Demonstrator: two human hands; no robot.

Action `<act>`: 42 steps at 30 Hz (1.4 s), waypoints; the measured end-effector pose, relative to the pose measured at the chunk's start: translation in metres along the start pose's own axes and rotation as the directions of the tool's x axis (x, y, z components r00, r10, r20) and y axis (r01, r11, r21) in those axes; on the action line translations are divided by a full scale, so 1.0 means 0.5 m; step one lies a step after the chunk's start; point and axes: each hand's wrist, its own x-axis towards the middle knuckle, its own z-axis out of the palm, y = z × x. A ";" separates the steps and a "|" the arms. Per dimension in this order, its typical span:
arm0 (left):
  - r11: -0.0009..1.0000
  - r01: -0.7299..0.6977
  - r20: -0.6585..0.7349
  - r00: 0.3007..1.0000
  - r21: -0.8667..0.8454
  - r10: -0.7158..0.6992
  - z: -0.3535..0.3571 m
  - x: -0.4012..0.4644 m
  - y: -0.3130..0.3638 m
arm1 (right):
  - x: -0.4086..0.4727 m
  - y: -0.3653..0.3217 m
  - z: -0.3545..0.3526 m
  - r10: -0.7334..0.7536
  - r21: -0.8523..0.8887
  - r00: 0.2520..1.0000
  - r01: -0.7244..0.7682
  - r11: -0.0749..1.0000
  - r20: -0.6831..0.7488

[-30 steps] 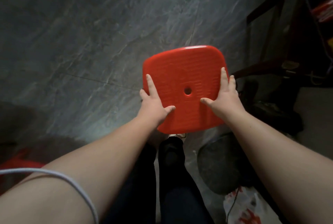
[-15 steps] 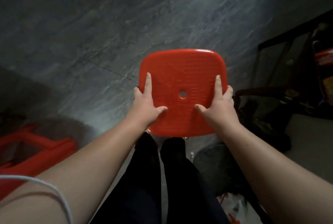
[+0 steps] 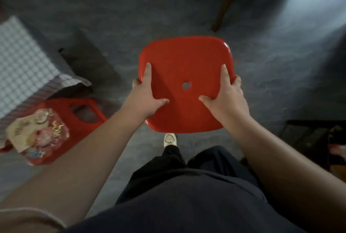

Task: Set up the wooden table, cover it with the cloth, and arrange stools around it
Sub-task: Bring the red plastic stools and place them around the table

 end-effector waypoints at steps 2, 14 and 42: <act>0.999 0.035 -0.062 0.997 -0.029 -0.037 -0.067 -0.017 -0.031 | 0.000 -0.078 -0.013 -0.080 -0.028 0.997 0.080 0.996 0.016; 0.956 0.246 -0.256 0.925 -0.160 -0.281 -0.299 0.073 -0.101 | 0.201 -0.409 -0.016 -0.398 -0.107 0.906 0.414 0.904 0.146; 0.823 0.428 -0.266 0.800 -0.374 -0.537 -0.713 0.610 -0.272 | 0.685 -1.068 0.088 -0.534 -0.193 0.786 0.603 0.774 0.311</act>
